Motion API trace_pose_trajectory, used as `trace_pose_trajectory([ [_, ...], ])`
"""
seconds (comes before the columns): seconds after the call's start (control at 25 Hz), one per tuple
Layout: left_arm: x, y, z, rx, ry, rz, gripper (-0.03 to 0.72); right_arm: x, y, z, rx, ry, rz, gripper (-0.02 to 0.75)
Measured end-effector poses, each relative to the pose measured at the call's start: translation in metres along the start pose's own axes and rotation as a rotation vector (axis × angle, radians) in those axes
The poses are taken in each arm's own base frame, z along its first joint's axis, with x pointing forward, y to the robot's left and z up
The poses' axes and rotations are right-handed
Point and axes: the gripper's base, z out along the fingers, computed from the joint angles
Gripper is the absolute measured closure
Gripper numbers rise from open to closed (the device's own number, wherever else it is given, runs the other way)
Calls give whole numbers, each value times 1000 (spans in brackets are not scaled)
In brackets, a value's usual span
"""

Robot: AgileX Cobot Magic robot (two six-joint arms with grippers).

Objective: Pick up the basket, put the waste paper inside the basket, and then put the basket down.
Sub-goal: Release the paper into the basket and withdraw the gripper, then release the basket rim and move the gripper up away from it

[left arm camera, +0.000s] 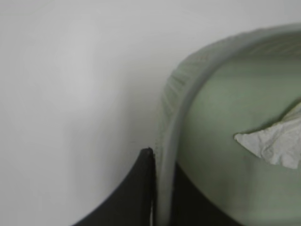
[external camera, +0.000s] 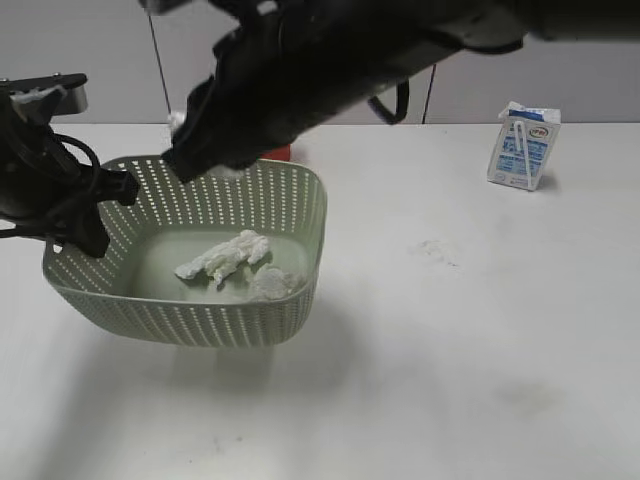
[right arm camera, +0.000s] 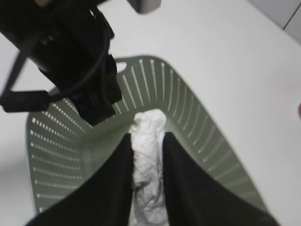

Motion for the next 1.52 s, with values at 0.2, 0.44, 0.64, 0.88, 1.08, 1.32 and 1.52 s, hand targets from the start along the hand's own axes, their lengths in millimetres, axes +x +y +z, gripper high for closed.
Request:
trace_pose_trajectory([
  [0.2, 0, -3, 1, 7, -10, 7, 685, 18, -1, 23, -34, 93, 48, 203],
  [0.44, 0, -4, 1, 9, -12, 8, 685, 7, -23, 11, -8, 130, 155, 120],
  [0.64, 0, -5, 1, 17, -8, 0, 685, 6, -105, -34, 149, 283, 301, 122],
  [0.88, 0, -2, 22, 16, 60, -31, 685, 46, -206, -114, 328, 427, 561, 138],
  [1.08, -17, -5, 36, 20, 63, -39, 685, 82, -244, -166, 464, 492, 764, 145],
  [1.32, -44, -12, 52, 40, 40, -87, 685, 75, -223, -200, 514, 433, 814, 146],
  [1.52, -53, -12, 67, 36, 4, -106, 685, 75, -177, -234, 535, 382, 809, 146],
])
